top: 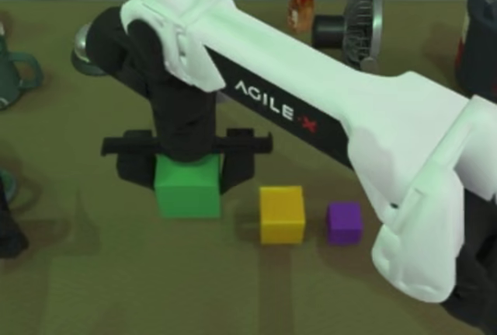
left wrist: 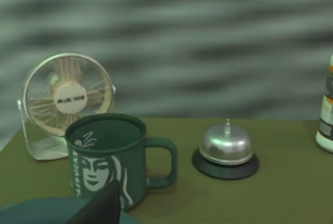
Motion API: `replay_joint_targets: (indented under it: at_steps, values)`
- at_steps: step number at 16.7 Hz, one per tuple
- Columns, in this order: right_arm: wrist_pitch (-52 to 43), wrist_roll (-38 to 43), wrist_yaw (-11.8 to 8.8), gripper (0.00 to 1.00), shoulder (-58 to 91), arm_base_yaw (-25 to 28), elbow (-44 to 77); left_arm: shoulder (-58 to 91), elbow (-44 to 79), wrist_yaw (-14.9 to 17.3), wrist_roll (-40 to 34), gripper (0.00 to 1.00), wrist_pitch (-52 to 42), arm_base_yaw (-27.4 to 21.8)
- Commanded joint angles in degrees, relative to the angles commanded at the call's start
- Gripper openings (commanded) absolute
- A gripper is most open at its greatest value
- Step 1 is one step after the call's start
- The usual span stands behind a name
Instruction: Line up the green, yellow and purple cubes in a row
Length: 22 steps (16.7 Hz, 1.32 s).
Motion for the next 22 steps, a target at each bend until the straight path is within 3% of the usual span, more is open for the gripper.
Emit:
replay_joint_targets:
  at_steps: [9, 14, 22]
  values:
    - [17.1, 0.2, 0.0, 0.00, -2.6, 0.3, -20.3, 0.0, 0.0, 0.0, 0.0, 1.00, 0.0, 0.0]
    - [17.8, 0.3, 0.1, 0.00, -2.7, 0.4, -21.0, 0.0, 0.0, 0.0, 0.0, 1.00, 0.0, 0.0]
    - [17.8, 0.3, 0.1, 0.60, -2.7, 0.4, -21.0, 0.0, 0.0, 0.0, 0.0, 1.00, 0.0, 0.0]
